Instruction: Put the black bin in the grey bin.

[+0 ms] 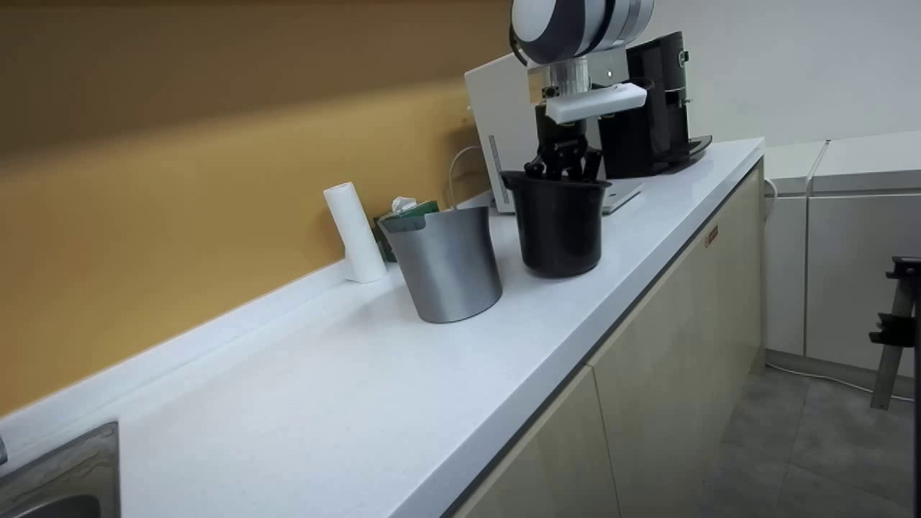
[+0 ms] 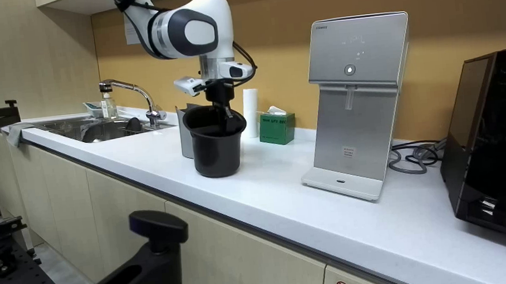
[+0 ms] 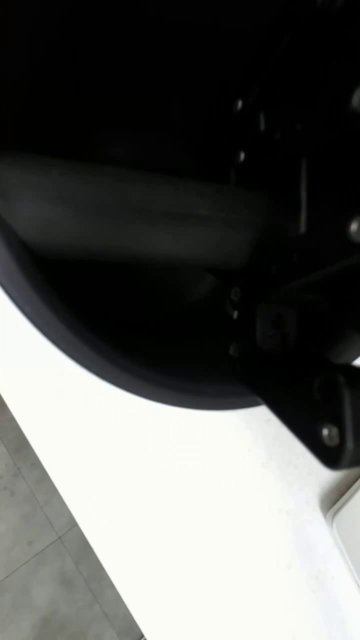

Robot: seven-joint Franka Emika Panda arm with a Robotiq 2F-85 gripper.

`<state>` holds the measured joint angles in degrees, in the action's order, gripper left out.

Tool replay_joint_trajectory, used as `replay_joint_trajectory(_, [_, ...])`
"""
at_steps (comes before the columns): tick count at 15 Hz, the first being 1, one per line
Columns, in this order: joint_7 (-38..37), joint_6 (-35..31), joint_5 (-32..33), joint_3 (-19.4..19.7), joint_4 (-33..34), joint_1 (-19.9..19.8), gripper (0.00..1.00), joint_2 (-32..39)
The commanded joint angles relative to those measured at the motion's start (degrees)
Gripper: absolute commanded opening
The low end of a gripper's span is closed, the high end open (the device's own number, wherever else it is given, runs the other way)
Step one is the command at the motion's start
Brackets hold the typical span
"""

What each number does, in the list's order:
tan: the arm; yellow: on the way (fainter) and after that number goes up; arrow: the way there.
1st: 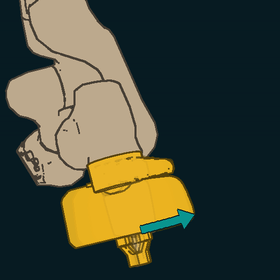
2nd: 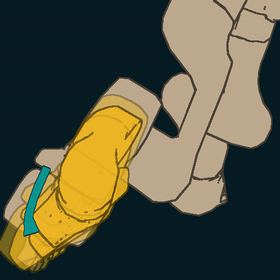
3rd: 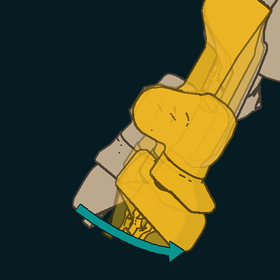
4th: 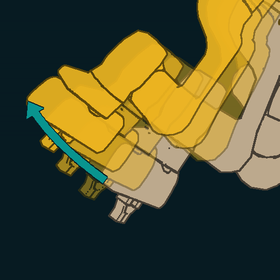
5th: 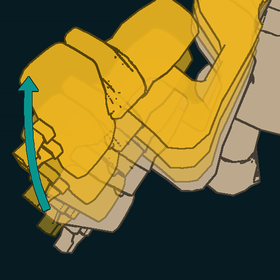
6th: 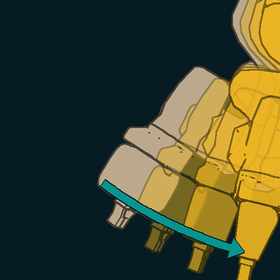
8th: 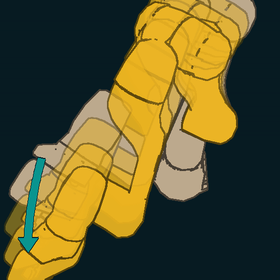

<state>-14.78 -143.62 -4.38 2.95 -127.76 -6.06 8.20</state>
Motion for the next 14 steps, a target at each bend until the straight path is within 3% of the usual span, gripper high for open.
replay_joint_trajectory(1, [-2.2,1.9,2.1,1.3,0.2,1.4,0.02,-3.3])
replay_joint_trajectory(8, [-7.3,11.6,13.5,0.5,3.8,2.6,0.02,-10.1])
replay_joint_trajectory(14, [-2.8,25.1,12.1,-2.5,13.5,4.5,0.02,-11.9])
